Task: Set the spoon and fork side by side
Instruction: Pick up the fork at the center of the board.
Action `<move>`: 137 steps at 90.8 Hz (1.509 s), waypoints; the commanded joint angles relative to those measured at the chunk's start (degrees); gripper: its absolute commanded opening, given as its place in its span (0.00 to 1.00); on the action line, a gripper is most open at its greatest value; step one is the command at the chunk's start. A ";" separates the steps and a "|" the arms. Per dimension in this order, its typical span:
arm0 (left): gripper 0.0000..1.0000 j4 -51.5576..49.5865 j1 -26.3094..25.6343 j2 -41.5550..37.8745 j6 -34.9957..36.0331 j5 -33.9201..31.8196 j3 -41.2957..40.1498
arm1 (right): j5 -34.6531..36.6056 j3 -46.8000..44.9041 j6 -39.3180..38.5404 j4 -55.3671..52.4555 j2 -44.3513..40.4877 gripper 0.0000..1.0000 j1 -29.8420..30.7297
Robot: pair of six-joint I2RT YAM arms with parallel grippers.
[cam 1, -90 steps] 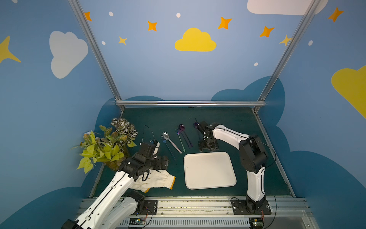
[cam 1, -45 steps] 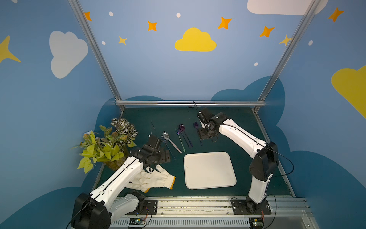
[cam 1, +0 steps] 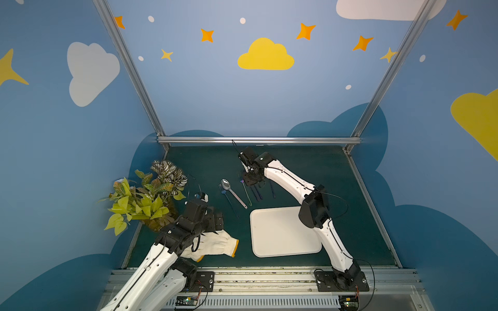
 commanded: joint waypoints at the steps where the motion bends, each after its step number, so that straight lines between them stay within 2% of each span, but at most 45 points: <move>1: 1.00 0.68 -0.14 -2.96 1.59 0.73 -0.51 | -0.62 2.03 -0.04 -0.23 1.89 0.33 -0.87; 21: 1.00 0.47 -0.14 -5.91 2.24 1.97 -0.08 | -3.79 1.95 -3.02 3.19 4.83 0.32 -1.67; 42: 1.00 0.18 -0.11 -5.68 2.37 1.35 -0.08 | -5.24 1.94 -3.45 7.29 7.18 0.32 -1.73; 108: 1.00 0.47 -0.13 -4.86 2.66 0.39 -0.41 | -4.76 2.62 -3.13 10.34 12.23 0.33 -2.93; 122: 1.00 0.53 -0.14 -4.75 2.60 -0.07 -0.43 | -4.51 2.65 -3.89 10.20 12.10 0.26 -3.02; 137: 1.00 0.34 -0.14 -5.25 2.57 -0.38 -0.43 | -3.28 2.54 -4.19 9.45 11.60 0.09 -3.09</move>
